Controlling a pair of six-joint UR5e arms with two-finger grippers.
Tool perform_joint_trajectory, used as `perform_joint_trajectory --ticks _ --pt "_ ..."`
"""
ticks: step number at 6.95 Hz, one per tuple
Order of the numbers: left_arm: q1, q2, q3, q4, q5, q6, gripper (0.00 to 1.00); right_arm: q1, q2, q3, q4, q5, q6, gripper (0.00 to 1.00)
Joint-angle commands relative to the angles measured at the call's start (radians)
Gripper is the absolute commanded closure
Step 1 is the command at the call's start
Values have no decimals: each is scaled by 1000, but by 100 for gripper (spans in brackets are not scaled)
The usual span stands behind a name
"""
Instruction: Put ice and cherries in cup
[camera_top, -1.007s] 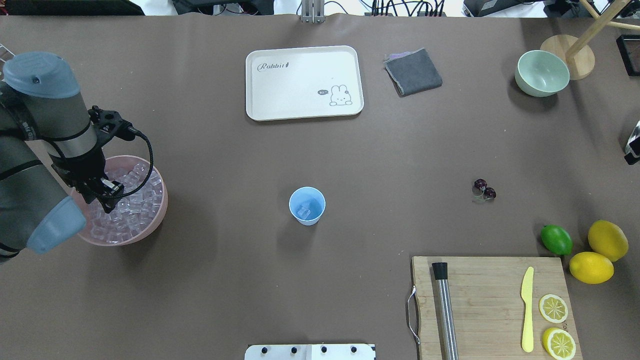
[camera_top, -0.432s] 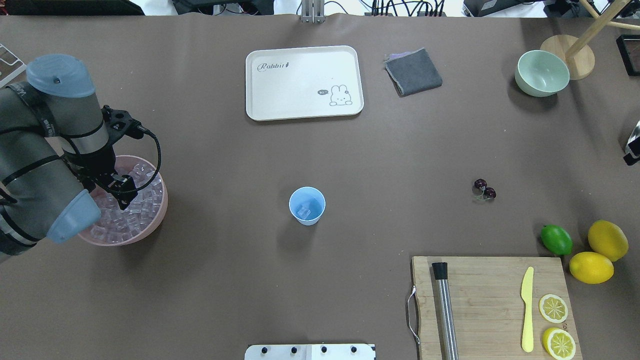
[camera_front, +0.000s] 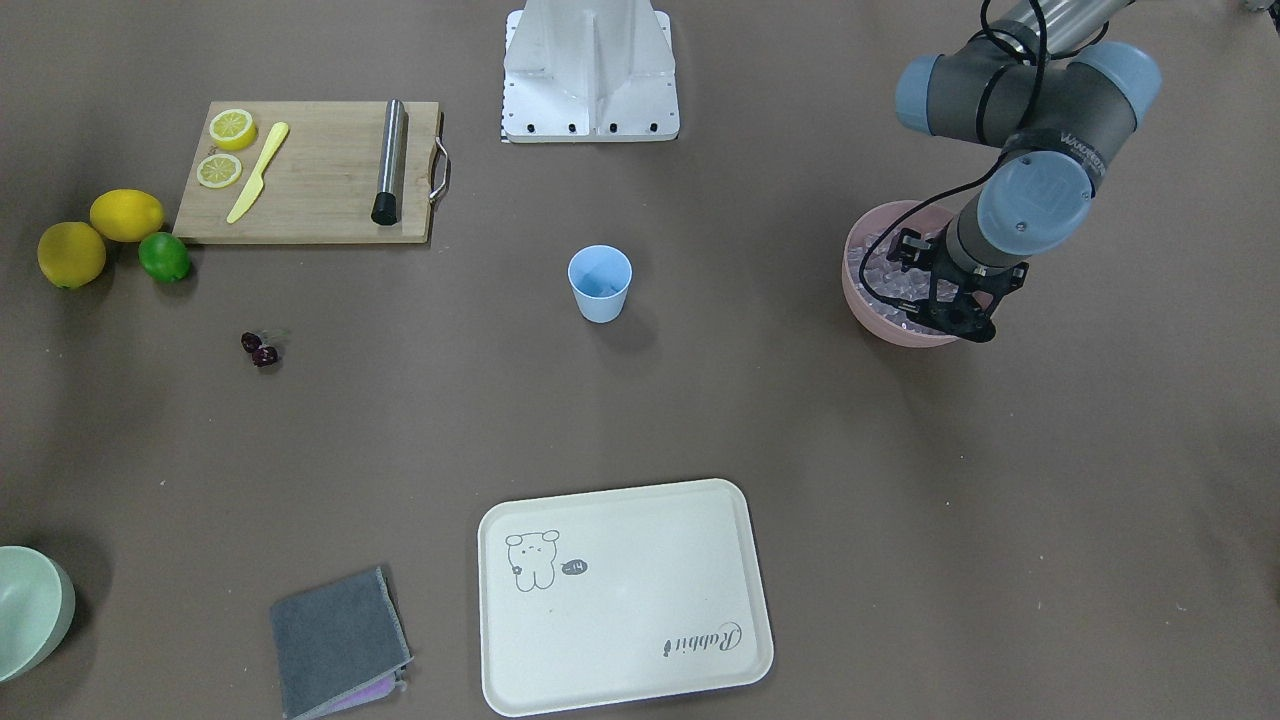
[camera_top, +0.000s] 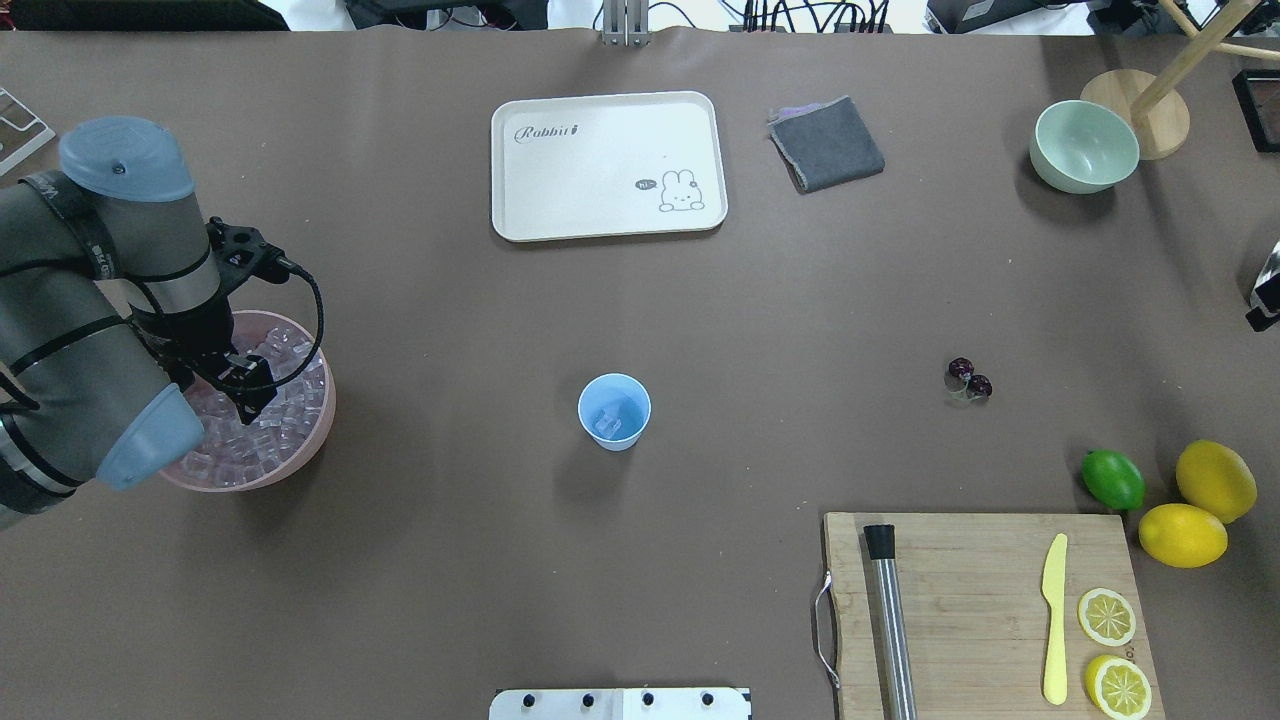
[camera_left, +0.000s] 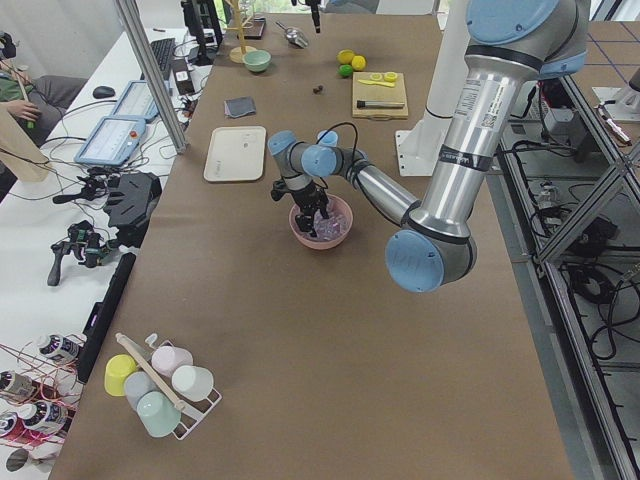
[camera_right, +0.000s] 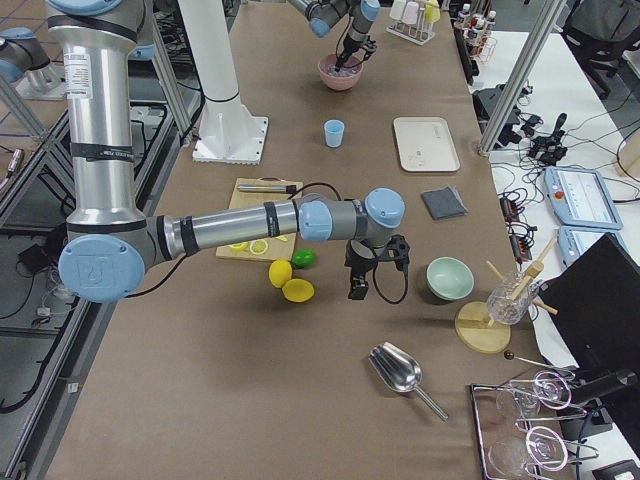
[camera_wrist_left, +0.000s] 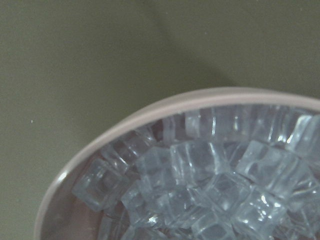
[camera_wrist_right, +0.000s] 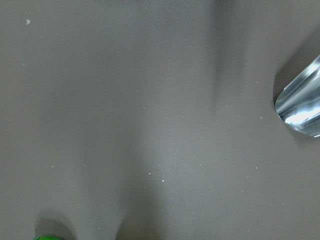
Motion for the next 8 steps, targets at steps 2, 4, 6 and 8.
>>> perform_joint_trajectory --ticks 2,4,6,8 --pt "7 -1 -2 1 -20 -7 26 0 0 0 0 0 0 0" --pt "7 -1 -4 3 -25 -5 51 0 0 0 0 0 0 0" --pt "7 2 -27 10 -23 2 94 0 0 0 0 0 0 0" --pt "1 4 -44 17 -23 4 100 0 0 0 0 0 2 0"
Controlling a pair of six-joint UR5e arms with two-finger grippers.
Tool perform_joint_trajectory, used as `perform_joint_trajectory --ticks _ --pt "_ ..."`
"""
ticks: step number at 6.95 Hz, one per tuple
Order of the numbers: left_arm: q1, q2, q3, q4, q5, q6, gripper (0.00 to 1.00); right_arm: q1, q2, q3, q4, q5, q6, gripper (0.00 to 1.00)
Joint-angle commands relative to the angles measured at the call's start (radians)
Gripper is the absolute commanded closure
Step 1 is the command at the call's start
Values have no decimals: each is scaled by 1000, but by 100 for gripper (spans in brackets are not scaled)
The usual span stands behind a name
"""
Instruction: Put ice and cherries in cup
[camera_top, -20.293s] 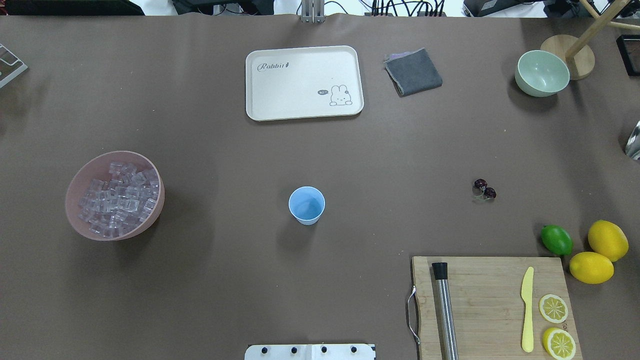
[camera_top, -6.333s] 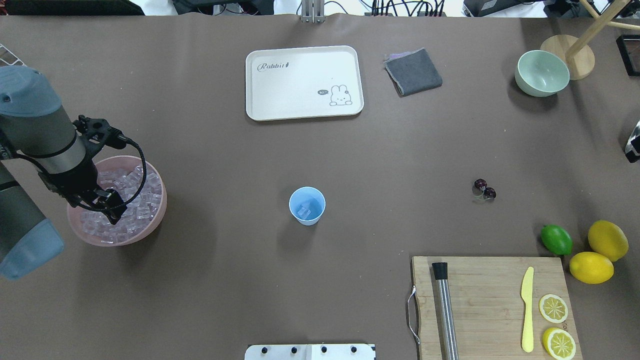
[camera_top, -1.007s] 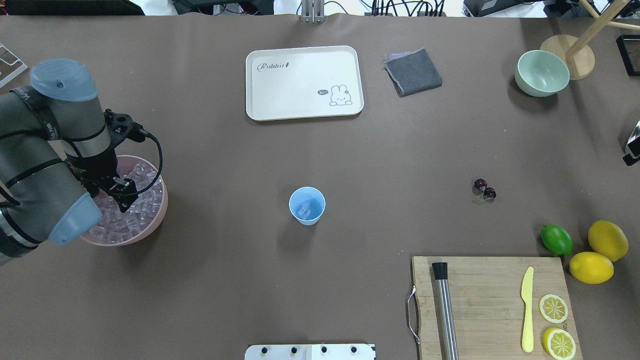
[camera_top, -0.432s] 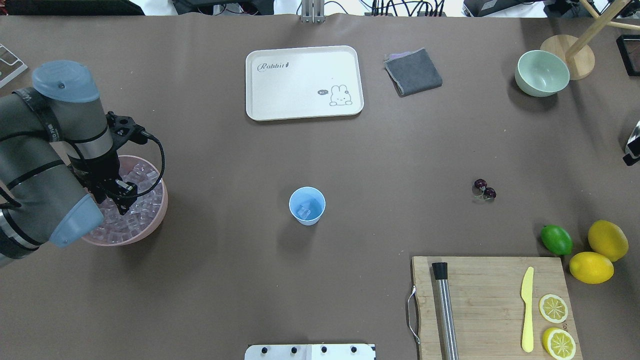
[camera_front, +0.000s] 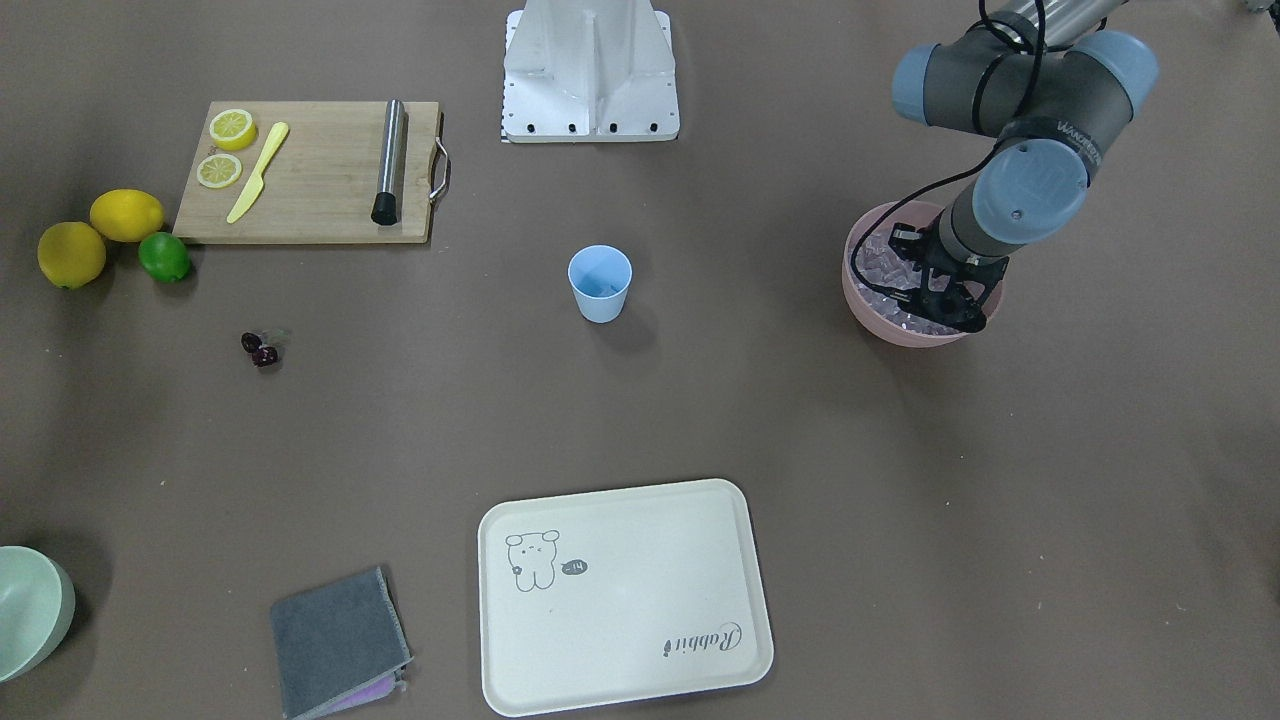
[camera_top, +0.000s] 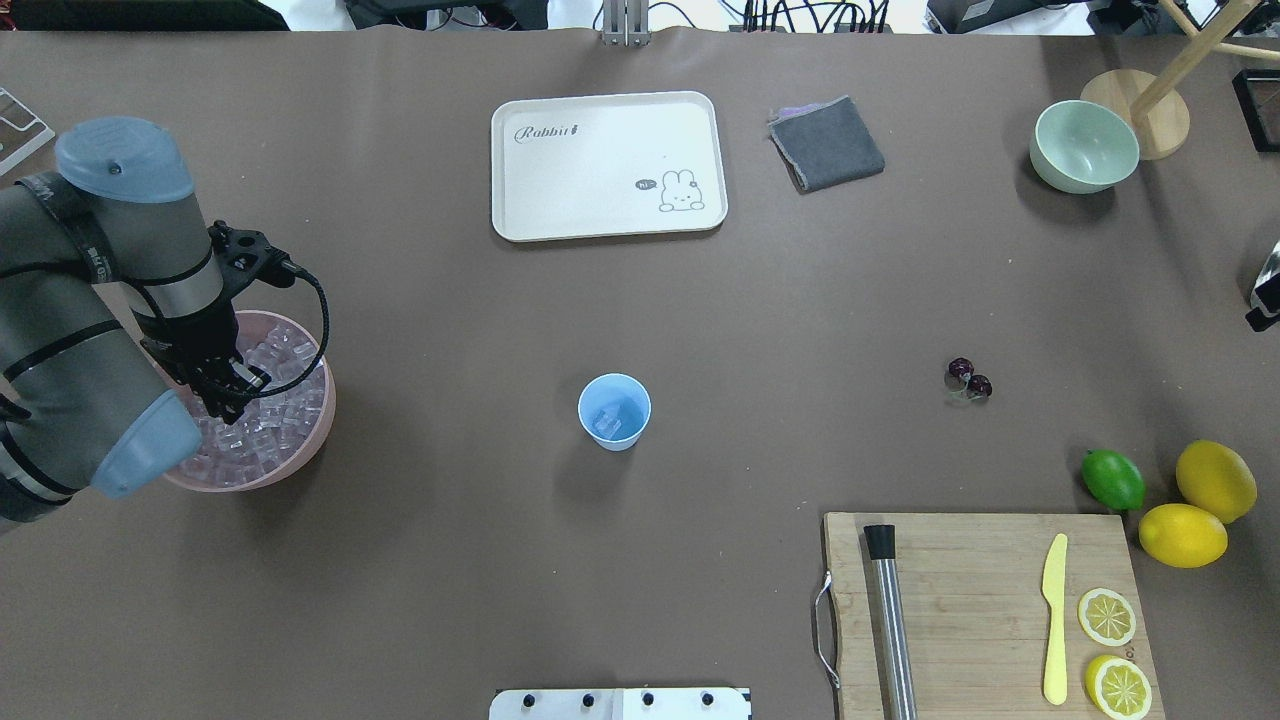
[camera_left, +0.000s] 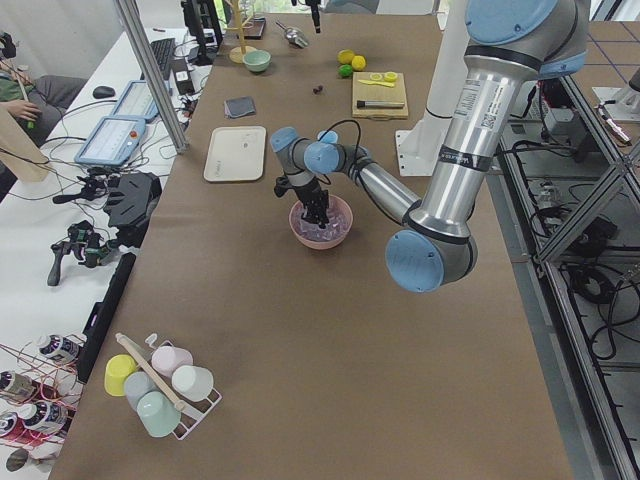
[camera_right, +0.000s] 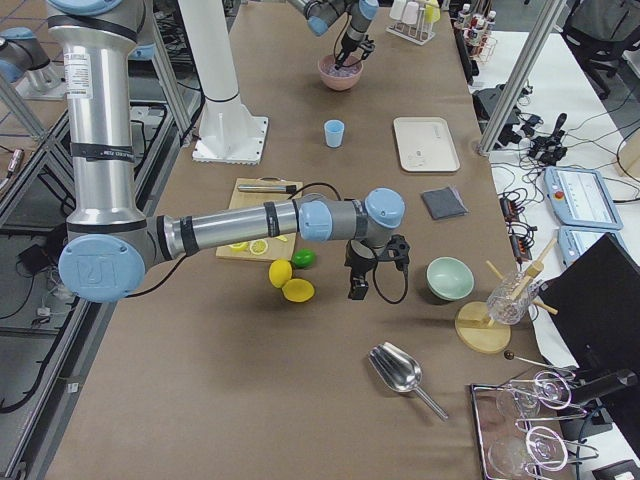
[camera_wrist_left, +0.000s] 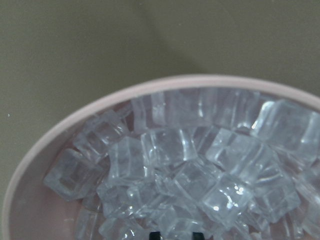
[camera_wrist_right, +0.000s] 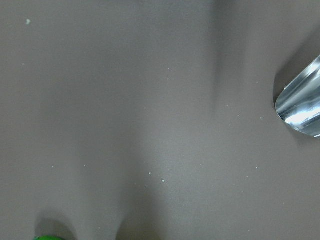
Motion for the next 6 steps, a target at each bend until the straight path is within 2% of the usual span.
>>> perform_joint_trajectory --ticks 1,3,4,5,6 --pt "-10 1 -24 18 2 1 100 0 0 0 0 0 1 0" --pt "-19 -30 -41 98 0 2 100 0 0 0 0 0 1 0" --pt "-13 -36 -11 92 -2 1 64 -2 0 0 0 0 1 0" --pt "-13 -89 35 89 0 -8 35 -3 0 0 0 0 1 0" --pt "-13 -122 61 86 -2 -10 20 -3 0 0 0 0 4 0"
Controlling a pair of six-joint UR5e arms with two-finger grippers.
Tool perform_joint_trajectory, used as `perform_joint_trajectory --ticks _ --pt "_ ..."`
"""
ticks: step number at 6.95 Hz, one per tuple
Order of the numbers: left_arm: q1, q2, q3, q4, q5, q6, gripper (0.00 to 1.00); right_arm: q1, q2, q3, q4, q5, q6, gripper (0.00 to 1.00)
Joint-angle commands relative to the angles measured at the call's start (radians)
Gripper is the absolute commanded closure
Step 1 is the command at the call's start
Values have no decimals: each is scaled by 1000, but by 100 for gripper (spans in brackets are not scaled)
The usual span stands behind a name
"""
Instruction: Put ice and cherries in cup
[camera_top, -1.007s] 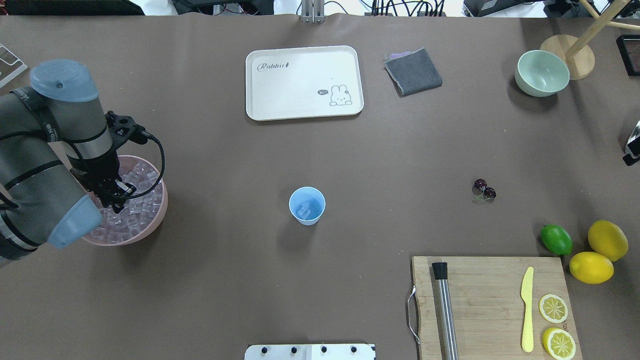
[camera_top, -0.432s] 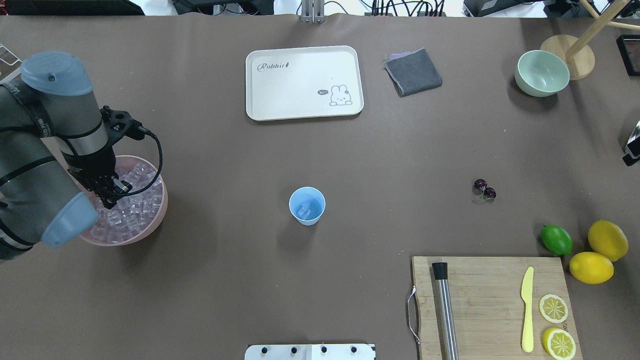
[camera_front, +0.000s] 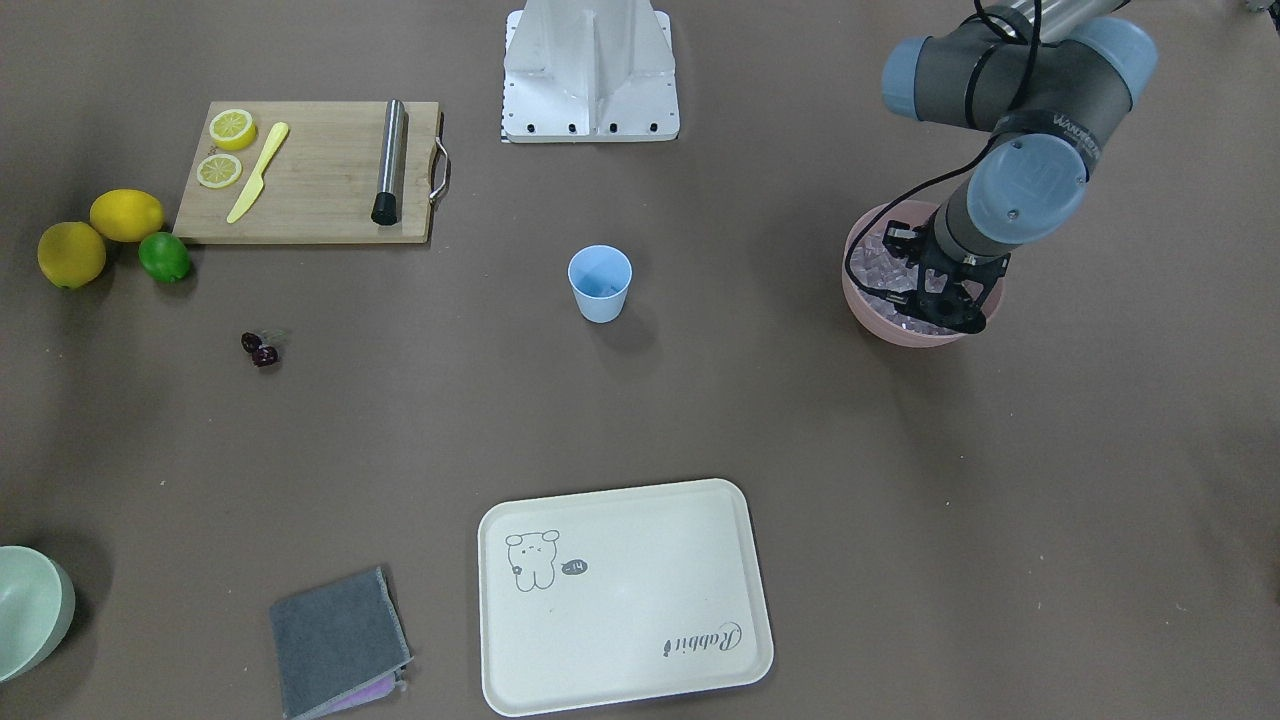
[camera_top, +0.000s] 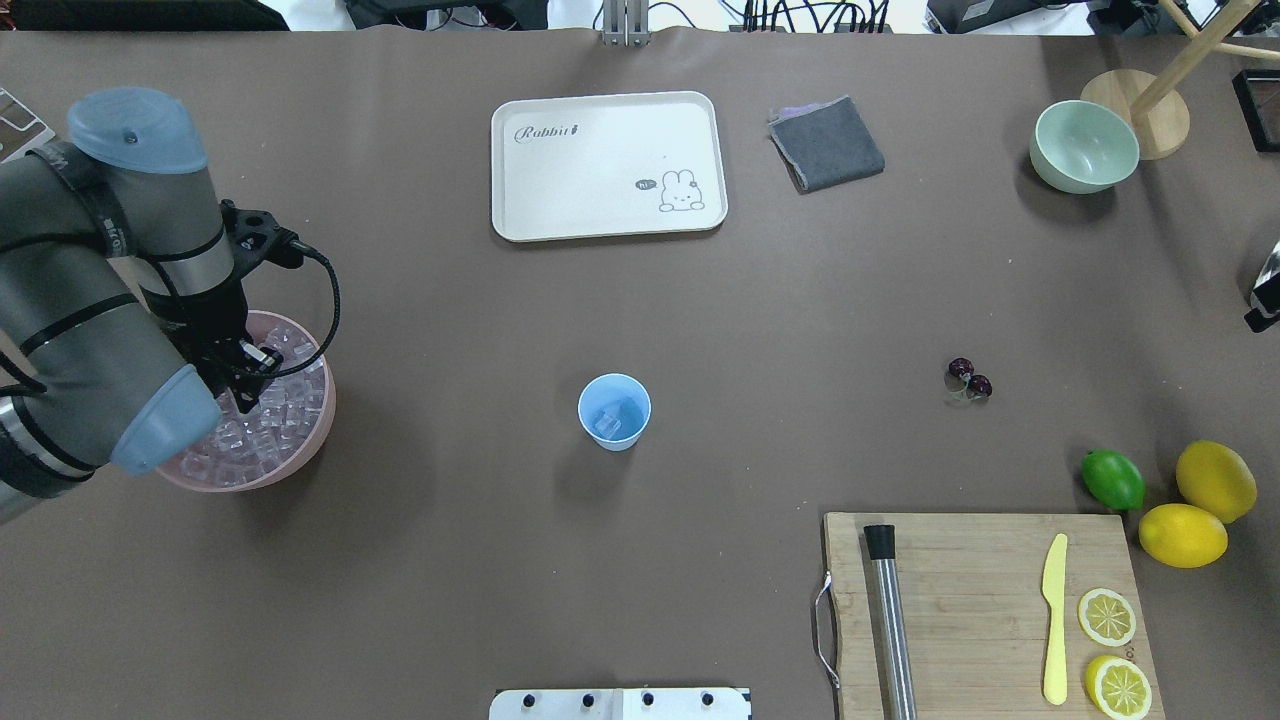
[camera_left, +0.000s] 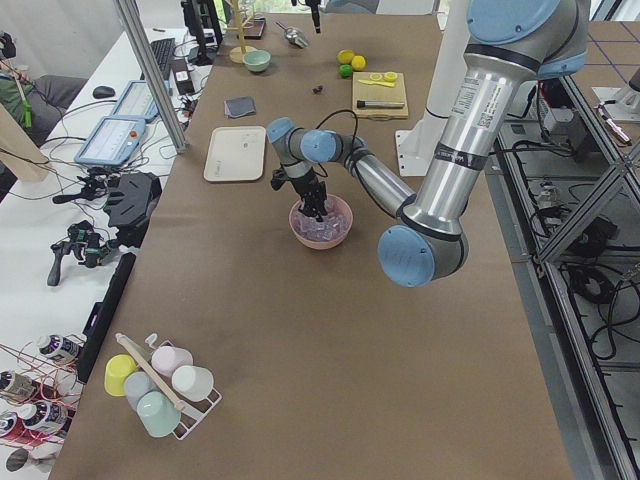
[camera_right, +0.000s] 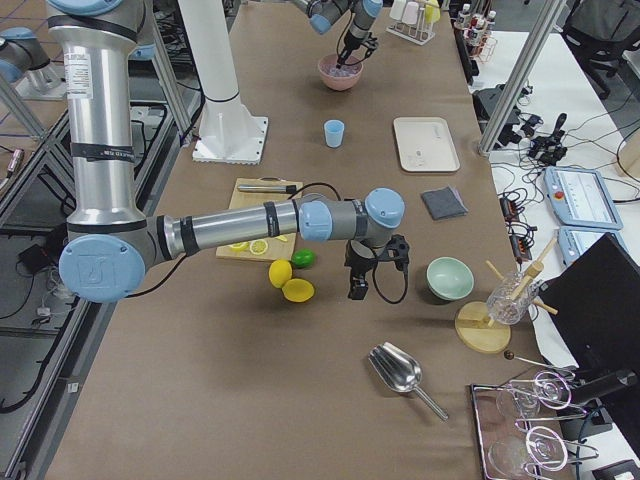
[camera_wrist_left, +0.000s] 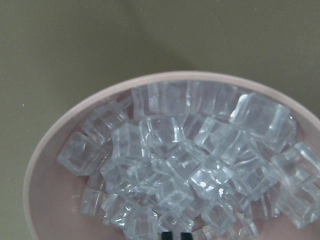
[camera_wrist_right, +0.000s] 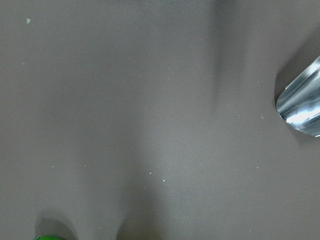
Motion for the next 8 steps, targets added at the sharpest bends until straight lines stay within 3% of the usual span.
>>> perform_joint_trajectory --ticks 1,3,5,6,8 --pt "1 -65 57 -3 -1 -6 10 -2 0 -2 0 0 2 0" --pt "2 -76 83 -13 2 -14 10 -4 1 -6 0 2 2 0" --pt "1 -68 136 -107 2 -20 11 -4 1 -6 0 2 2 0" --pt "1 -68 135 -107 1 -21 15 -4 1 -6 0 2 2 0" --pt "1 -62 127 -105 -1 -18 42 -4 1 -5 2 2 2 0"
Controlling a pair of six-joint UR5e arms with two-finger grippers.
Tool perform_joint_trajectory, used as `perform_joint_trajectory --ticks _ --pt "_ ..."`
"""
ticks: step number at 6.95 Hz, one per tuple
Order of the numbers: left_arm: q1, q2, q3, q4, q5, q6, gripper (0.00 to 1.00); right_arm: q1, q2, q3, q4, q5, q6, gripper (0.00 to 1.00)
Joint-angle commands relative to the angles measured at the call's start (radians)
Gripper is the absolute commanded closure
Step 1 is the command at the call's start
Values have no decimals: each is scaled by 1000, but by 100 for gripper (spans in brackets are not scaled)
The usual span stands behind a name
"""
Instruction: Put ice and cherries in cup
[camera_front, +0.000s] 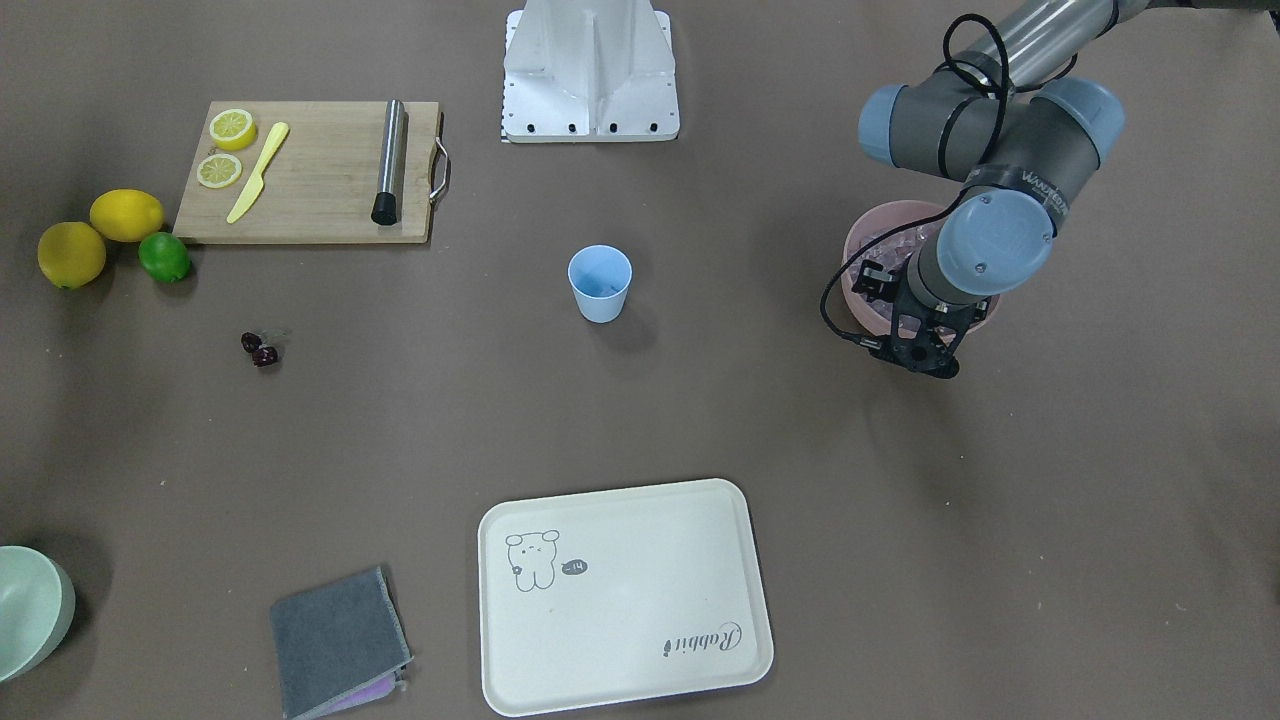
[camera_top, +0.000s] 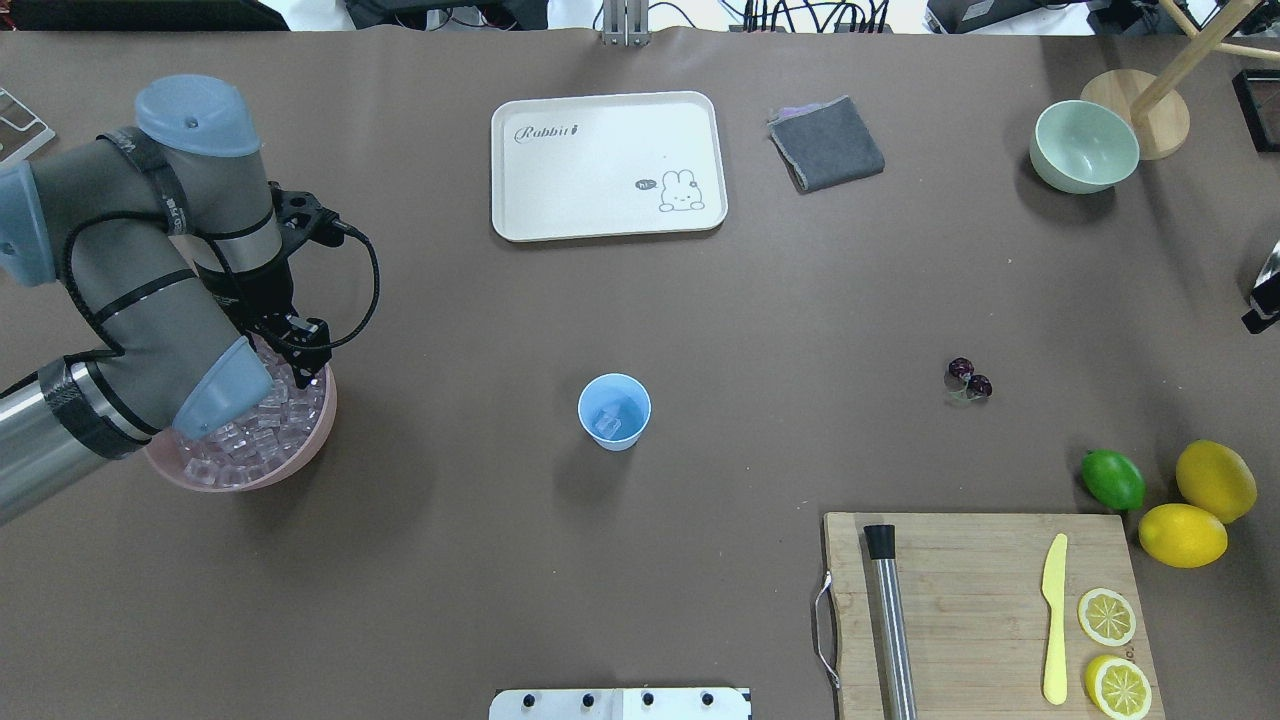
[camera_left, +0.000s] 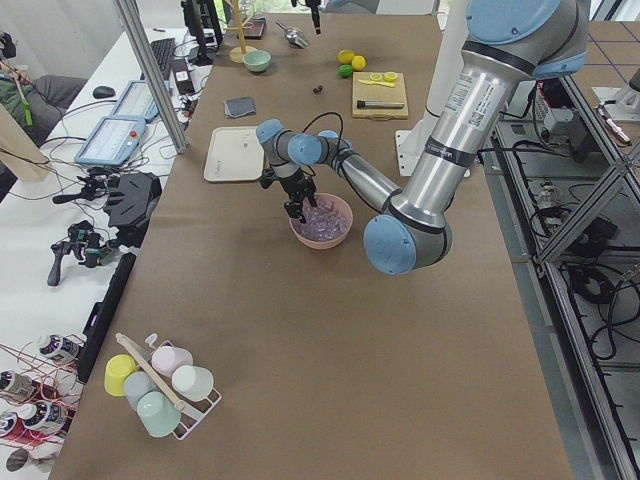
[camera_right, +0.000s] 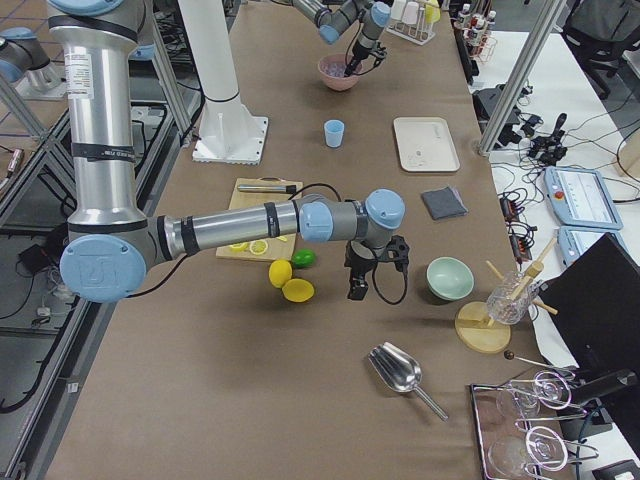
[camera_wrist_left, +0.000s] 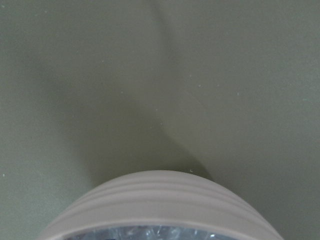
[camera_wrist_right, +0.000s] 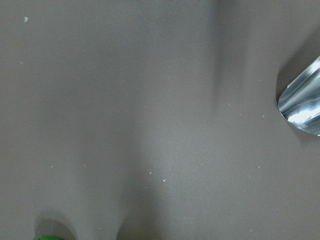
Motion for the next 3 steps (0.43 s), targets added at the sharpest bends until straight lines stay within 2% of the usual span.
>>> perform_joint_trajectory --ticks 1,3 --pt "0 3 -11 2 -1 2 56 0 0 1 1 0 -1 0" --pt "-2 13 -30 7 -1 5 81 0 0 0 1 0 -1 0"
